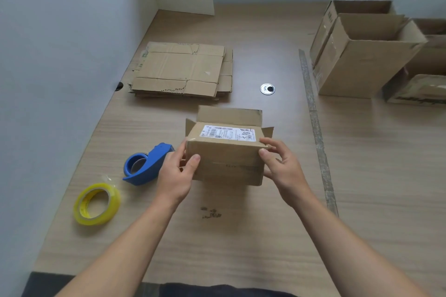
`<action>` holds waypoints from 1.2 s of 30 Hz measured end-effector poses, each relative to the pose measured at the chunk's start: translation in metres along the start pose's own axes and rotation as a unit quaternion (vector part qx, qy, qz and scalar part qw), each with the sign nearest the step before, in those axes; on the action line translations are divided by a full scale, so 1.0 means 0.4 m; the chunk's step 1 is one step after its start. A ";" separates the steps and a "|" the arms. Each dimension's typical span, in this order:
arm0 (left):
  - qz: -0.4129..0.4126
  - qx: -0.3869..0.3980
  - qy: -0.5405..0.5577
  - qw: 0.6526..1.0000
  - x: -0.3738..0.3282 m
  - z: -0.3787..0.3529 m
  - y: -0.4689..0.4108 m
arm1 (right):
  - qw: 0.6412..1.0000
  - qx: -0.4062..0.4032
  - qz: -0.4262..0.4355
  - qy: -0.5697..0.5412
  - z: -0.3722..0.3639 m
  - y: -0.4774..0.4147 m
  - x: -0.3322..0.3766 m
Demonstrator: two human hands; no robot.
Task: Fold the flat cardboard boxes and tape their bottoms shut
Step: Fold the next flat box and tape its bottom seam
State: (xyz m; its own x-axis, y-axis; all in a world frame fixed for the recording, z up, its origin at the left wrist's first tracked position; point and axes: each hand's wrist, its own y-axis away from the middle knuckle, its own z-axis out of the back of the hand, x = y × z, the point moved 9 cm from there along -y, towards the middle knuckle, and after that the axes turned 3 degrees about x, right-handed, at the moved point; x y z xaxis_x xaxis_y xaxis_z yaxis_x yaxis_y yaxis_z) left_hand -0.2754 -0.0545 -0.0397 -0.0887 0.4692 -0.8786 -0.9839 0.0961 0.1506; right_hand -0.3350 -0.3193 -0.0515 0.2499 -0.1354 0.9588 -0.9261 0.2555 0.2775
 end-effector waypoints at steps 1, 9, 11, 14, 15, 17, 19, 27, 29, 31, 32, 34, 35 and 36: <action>-0.007 -0.015 -0.018 1.000 -0.007 0.010 -0.002 | 1.000 0.003 0.011 -0.001 -0.006 0.007 0.005; -0.076 -0.053 -0.011 0.996 -0.039 0.033 0.009 | 0.997 -0.013 0.068 0.038 -0.015 0.032 0.029; -0.045 -0.047 0.040 0.997 -0.023 0.036 0.003 | 0.998 -0.001 0.058 0.019 -0.011 0.033 0.029; 0.014 -0.039 0.081 0.996 0.002 0.035 -0.010 | 0.999 0.022 0.047 0.016 -0.010 0.037 0.038; 0.031 -0.034 0.089 0.995 0.009 0.030 -0.014 | 0.998 0.027 0.050 0.023 -0.012 0.039 0.044; 0.066 -0.036 0.132 0.988 0.027 0.022 -0.022 | 0.997 0.031 0.065 0.042 -0.017 0.041 0.058; 0.089 -0.035 0.192 0.977 0.034 0.012 -0.027 | 0.996 0.033 0.075 0.044 -0.023 0.042 0.065; 0.072 -0.027 0.207 0.975 -0.003 -0.017 -0.023 | 0.999 0.039 0.034 0.011 -0.031 0.015 0.033; 0.071 -0.026 0.202 0.976 -0.003 -0.026 -0.021 | 0.997 0.063 0.047 0.008 -0.038 0.013 0.035; 0.055 -0.038 0.177 0.982 -0.006 -0.024 -0.018 | 0.997 0.070 0.045 -0.002 -0.040 0.010 0.035; 0.039 -0.047 0.160 0.985 -0.012 -0.021 -0.015 | 0.996 0.068 0.048 -0.005 -0.039 0.008 0.038; 0.008 -0.059 0.149 0.987 -0.026 -0.017 -0.005 | 0.997 0.056 0.054 -0.013 -0.031 0.004 0.040; -0.006 -0.054 0.153 0.987 -0.031 -0.015 -0.002 | 0.997 0.045 0.053 -0.021 -0.023 0.002 0.038; -0.020 -0.039 0.155 0.987 -0.033 -0.015 0.000 | 0.998 0.030 0.047 -0.030 -0.012 0.000 0.032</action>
State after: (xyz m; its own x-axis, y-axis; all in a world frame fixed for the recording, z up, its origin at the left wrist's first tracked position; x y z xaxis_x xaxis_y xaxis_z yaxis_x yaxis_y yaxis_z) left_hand -0.2753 -0.0660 -0.0308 -0.0819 0.1733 -0.9814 -0.9954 0.0356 0.0894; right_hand -0.3303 -0.3165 -0.0389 0.1449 -0.1716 0.9744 -0.9604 0.2125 0.1802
